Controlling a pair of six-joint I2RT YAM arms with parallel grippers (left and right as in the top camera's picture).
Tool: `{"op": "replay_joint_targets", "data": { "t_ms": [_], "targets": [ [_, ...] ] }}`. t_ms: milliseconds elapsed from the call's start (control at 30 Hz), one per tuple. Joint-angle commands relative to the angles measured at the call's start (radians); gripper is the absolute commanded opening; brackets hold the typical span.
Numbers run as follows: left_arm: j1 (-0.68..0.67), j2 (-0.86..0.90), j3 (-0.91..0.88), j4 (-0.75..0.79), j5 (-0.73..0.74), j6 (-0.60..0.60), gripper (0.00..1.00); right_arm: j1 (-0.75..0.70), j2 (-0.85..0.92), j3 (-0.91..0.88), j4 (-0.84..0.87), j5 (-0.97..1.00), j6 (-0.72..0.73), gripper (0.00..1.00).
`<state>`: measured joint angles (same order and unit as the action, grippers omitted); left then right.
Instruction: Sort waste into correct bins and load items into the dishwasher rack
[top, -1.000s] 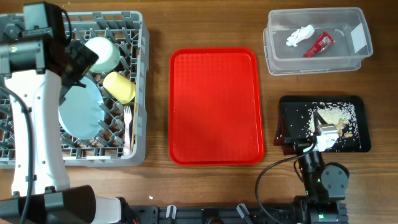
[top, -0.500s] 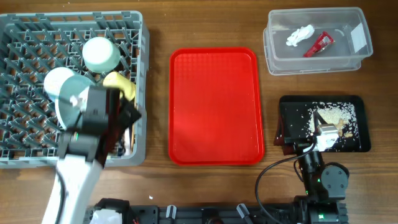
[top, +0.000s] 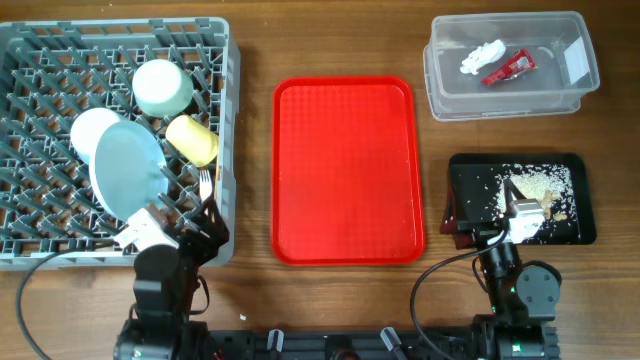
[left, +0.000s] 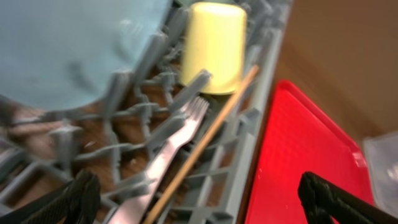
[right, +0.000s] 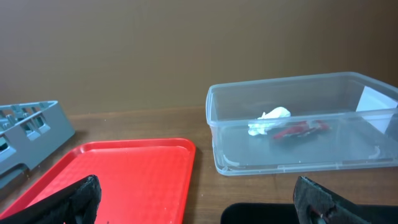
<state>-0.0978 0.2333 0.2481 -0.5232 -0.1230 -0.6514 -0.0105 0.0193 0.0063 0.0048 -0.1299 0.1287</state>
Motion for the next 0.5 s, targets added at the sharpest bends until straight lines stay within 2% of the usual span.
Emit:
{"op": "replay_joint_targets", "data": {
  "t_ms": [0, 133, 267, 367, 467],
  "targets": [
    [0.001, -0.127, -0.121, 0.08, 0.111, 0.128, 1.0, -0.006, -0.005, -0.001, 0.003, 0.004, -0.014, 1.0],
    [0.001, -0.229, -0.121, 0.098, 0.112, 0.195, 1.0, -0.006, -0.005, -0.001, 0.003, 0.004, -0.014, 1.0],
    [0.002, -0.23, -0.121, 0.143, 0.116, 0.24, 1.0, -0.006, -0.005, -0.001, 0.003, 0.004, -0.014, 1.0],
    [0.002, -0.23, -0.121, 0.234, 0.116, 0.287, 1.0, -0.006, -0.005, -0.001, 0.003, 0.004, -0.014, 1.0],
    [0.009, -0.23, -0.142, 0.401, 0.115, 0.308, 1.0, -0.006, -0.005, -0.001, 0.003, 0.004, -0.015, 1.0]
  ]
}}
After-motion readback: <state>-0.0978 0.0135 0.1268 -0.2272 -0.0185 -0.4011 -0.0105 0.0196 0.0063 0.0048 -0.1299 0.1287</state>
